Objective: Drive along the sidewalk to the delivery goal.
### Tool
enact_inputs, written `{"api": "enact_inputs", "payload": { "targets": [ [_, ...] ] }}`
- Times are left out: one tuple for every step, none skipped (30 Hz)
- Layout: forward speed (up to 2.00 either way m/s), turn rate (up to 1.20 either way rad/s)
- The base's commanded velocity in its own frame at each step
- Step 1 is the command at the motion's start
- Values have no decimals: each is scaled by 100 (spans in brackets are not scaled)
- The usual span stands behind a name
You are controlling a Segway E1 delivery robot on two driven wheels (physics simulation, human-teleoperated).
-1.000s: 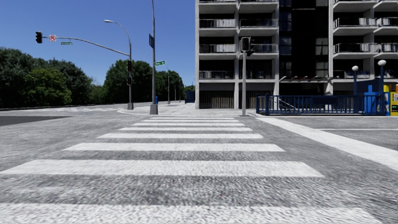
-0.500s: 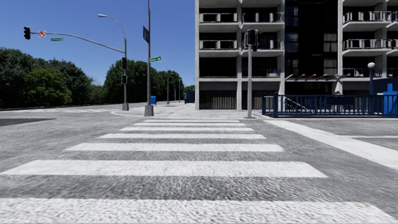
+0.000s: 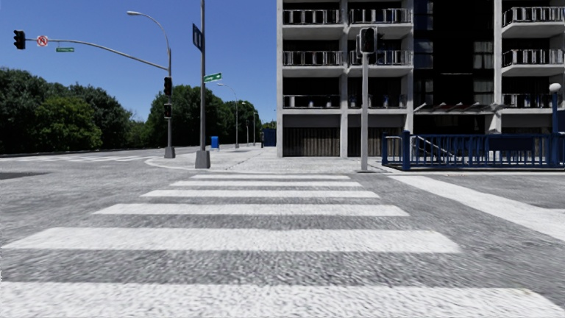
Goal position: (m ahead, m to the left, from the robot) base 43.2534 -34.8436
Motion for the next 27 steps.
{"api": "enact_inputs", "payload": {
  "targets": [
    [200,-11],
    [200,-15],
    [200,-17],
    [200,-18],
    [200,-20],
    [200,-20],
    [200,-21],
    [200,-21],
    [200,-22],
    [200,-22],
    [200,-22],
    [200,-23],
    [200,-24],
    [200,-24],
    [200,-24],
    [200,-24],
    [200,-24],
    [200,-24],
    [200,-24],
    [200,-24],
    [200,-24],
    [200,-24],
    [200,-24],
    [200,-24],
    [200,-24],
    [200,-25],
    [200,-25]
  ]
}}
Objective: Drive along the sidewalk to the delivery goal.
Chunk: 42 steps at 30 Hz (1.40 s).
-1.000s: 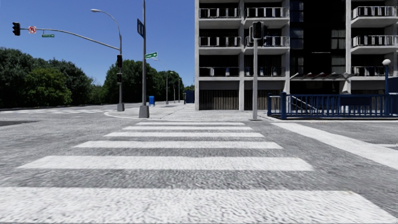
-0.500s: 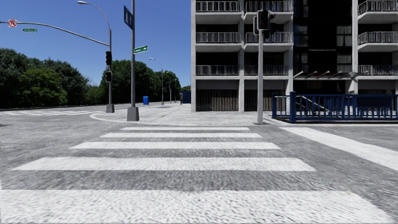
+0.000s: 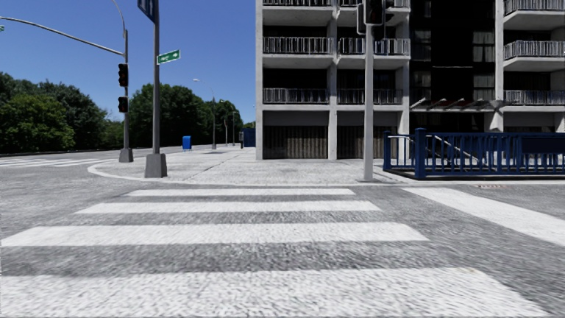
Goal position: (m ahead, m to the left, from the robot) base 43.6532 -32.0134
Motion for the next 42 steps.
{"api": "enact_inputs", "payload": {
  "targets": [
    [200,-25],
    [200,-6],
    [200,-6],
    [200,0],
    [200,0],
    [200,0],
    [200,0],
    [200,0],
    [200,0],
    [200,0],
    [200,0],
    [200,0],
    [200,0],
    [200,0],
    [200,0],
    [200,0],
    [200,0],
    [200,0],
    [200,0],
    [200,0],
    [200,0],
    [200,0],
    [200,0],
    [200,0],
    [200,0],
    [200,0],
    [200,0],
    [200,0],
    [200,0],
    [200,0],
    [200,0],
    [200,0],
    [200,0],
    [200,0],
    [200,0],
    [200,0],
    [200,0],
    [200,0],
    [200,0],
    [200,0],
    [200,0],
    [200,0]
  ]
}}
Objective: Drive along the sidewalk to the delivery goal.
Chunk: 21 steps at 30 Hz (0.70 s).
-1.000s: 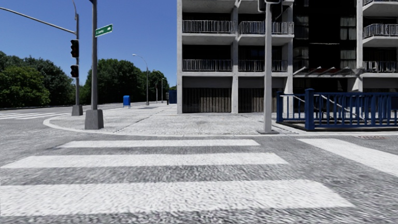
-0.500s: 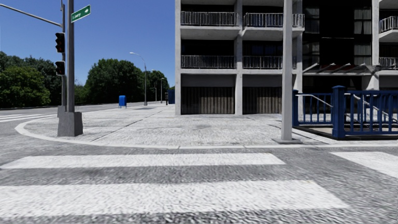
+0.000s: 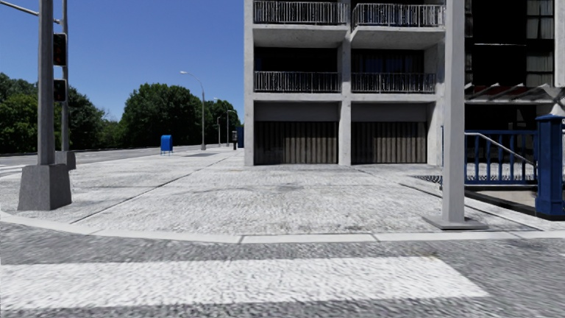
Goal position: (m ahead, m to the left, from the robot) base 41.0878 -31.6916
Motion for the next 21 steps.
{"api": "enact_inputs", "payload": {
  "targets": [
    [200,0],
    [200,0],
    [200,0],
    [200,0],
    [200,0],
    [200,0],
    [200,0],
    [200,-6],
    [200,-12],
    [200,-16],
    [200,-16],
    [200,-19],
    [200,-20],
    [200,-21],
    [200,-22],
    [200,-22],
    [195,-22],
    [189,-22],
    [182,-22],
    [169,-22],
    [169,-22]
  ]
}}
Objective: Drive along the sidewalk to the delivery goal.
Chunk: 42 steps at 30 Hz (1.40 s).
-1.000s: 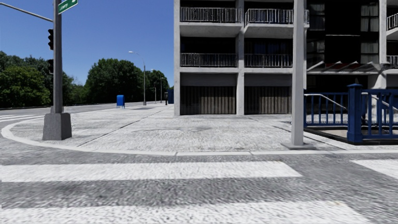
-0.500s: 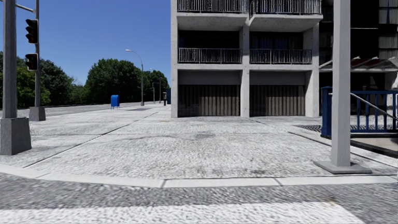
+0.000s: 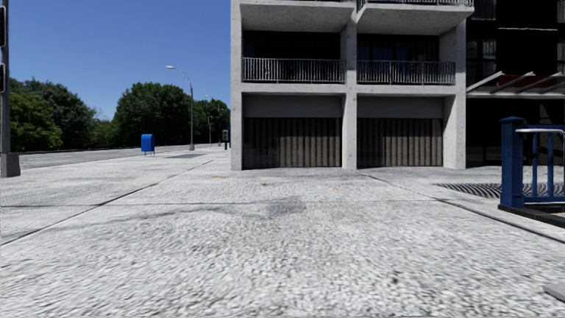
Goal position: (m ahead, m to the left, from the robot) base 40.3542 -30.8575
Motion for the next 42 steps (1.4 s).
{"api": "enact_inputs", "payload": {
  "targets": [
    [164,-22],
    [162,-22],
    [162,-22],
    [162,-22],
    [162,-22],
    [161,-22],
    [161,-22],
    [161,-22],
    [161,-22],
    [161,-22],
    [161,-22],
    [161,-22],
    [161,-25],
    [161,-26],
    [161,-26],
    [161,-26],
    [161,-27],
    [161,-27],
    [161,-27],
    [161,-27],
    [161,-31],
    [161,-36],
    [161,-40],
    [161,-40],
    [161,-40],
    [161,-41],
    [161,-41],
    [161,-41],
    [161,-41],
    [161,-41],
    [161,-41],
    [161,-41],
    [161,-41],
    [161,-41],
    [161,-41],
    [161,-41],
    [161,-41],
    [161,-41],
    [161,-41],
    [161,-41],
    [161,-41],
    [161,-41]
  ]
}}
